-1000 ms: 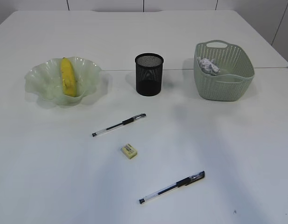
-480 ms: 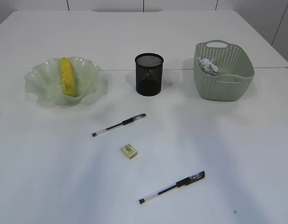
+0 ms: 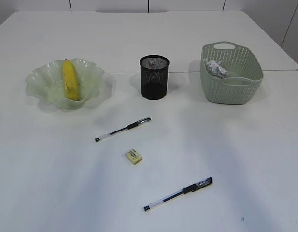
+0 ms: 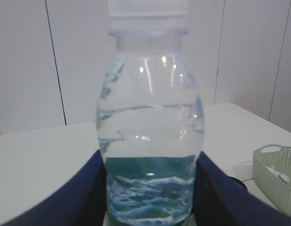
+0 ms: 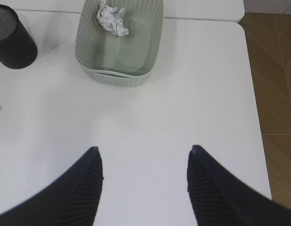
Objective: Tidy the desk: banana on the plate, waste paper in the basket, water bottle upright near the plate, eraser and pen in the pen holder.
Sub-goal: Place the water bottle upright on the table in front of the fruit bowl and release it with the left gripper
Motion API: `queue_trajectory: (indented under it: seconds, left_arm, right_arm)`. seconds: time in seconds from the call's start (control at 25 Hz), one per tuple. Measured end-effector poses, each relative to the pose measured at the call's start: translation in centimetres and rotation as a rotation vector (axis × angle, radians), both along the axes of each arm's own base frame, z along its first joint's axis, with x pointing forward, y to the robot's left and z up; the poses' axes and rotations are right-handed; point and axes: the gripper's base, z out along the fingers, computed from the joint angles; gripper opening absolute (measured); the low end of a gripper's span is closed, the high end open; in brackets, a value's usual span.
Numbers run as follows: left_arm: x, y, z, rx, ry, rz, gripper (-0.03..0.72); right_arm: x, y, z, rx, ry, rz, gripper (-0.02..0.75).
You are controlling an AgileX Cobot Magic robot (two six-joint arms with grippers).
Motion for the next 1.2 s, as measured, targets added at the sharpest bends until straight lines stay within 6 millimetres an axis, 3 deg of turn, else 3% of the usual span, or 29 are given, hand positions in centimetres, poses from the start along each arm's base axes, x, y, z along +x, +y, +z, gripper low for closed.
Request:
queue_trajectory:
  seconds: [0.52,1.2]
  left_arm:
    - [0.0,0.1,-0.5,-0.007,-0.015,0.011,0.349]
    - [0.8,1.1,-8.3,-0.031,-0.051,0.137,0.349]
  right_arm:
    - [0.0,0.0,0.0,-0.001,-0.001,0.002,0.428]
    - [-0.2,0.0,0.2,-0.005,-0.007,0.007,0.428]
